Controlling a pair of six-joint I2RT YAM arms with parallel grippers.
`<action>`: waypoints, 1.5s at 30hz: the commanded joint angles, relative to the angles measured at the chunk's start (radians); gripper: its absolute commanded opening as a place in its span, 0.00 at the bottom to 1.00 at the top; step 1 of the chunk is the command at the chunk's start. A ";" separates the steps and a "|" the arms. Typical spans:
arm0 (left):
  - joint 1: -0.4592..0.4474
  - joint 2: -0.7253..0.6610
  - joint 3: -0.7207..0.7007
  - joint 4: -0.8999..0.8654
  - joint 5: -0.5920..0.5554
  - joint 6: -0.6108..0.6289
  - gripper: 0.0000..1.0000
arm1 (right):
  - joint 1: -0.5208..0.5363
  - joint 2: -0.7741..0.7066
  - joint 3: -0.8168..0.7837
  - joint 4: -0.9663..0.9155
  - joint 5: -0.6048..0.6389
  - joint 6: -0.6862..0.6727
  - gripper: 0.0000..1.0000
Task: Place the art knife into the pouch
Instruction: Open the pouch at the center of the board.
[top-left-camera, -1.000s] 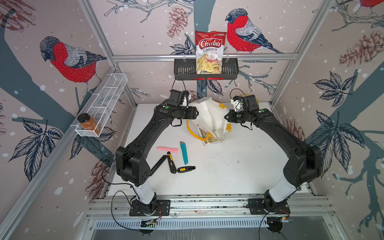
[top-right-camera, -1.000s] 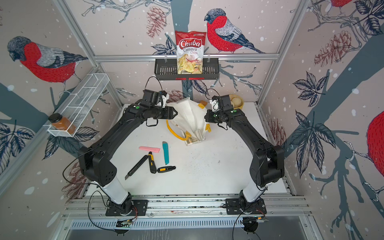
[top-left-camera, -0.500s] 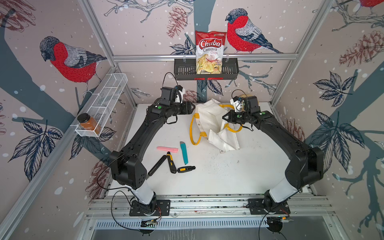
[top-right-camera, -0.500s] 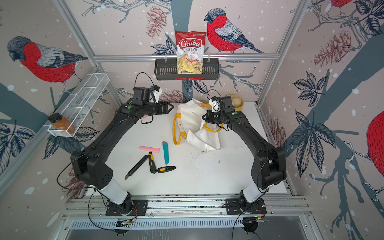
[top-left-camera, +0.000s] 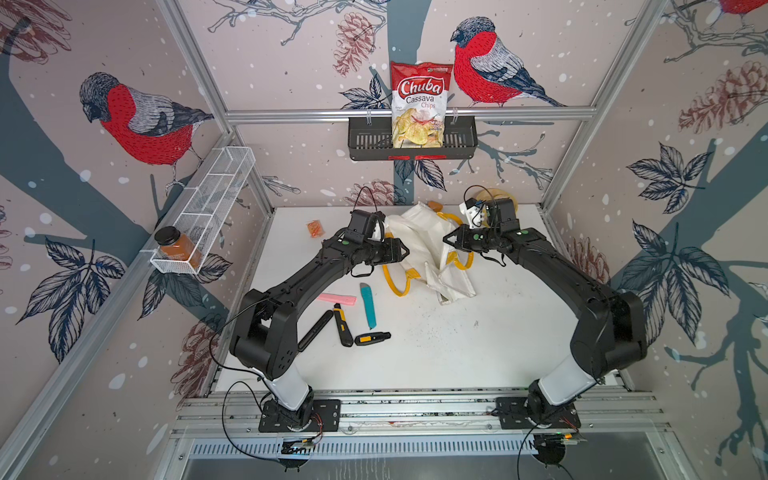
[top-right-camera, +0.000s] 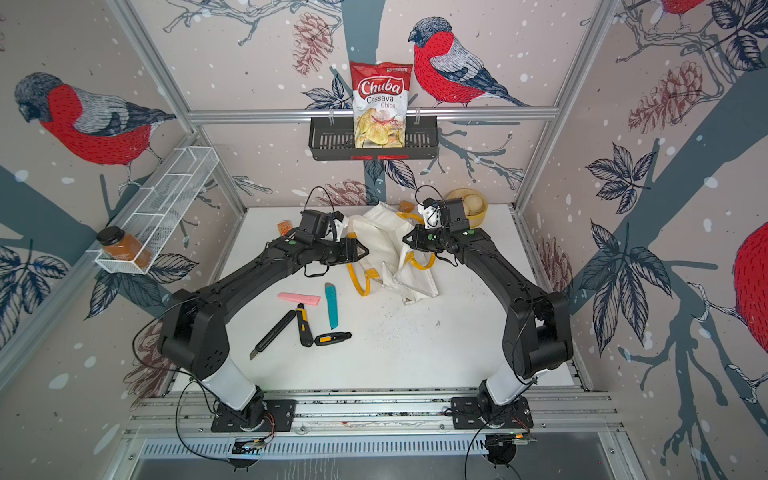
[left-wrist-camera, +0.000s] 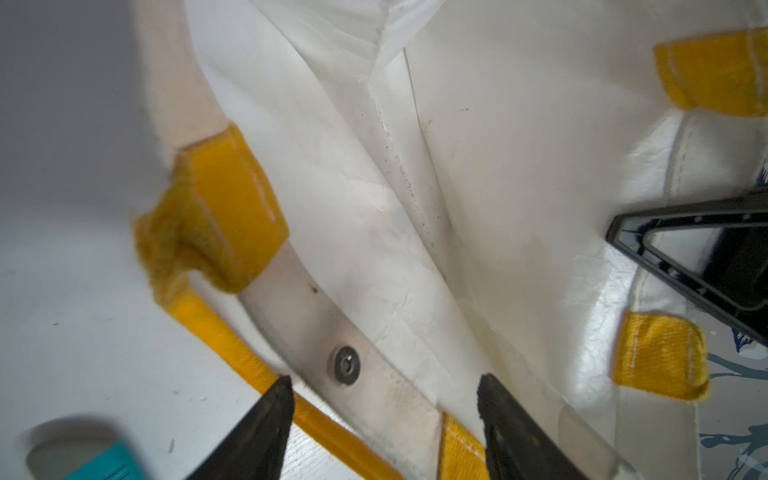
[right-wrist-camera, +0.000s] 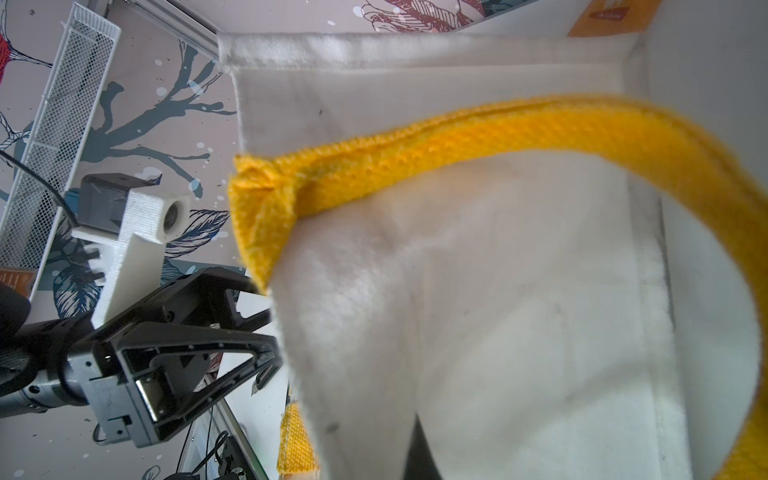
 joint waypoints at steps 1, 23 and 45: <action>-0.015 0.038 -0.026 0.144 0.006 -0.089 0.69 | -0.001 -0.011 -0.017 0.068 -0.042 0.023 0.00; -0.058 0.152 0.445 -0.627 -0.285 0.315 0.00 | -0.113 -0.015 0.128 -0.250 0.398 -0.047 0.00; -0.012 0.124 0.541 -0.914 -0.534 0.307 0.00 | -0.092 -0.006 0.124 -0.244 0.386 -0.101 0.00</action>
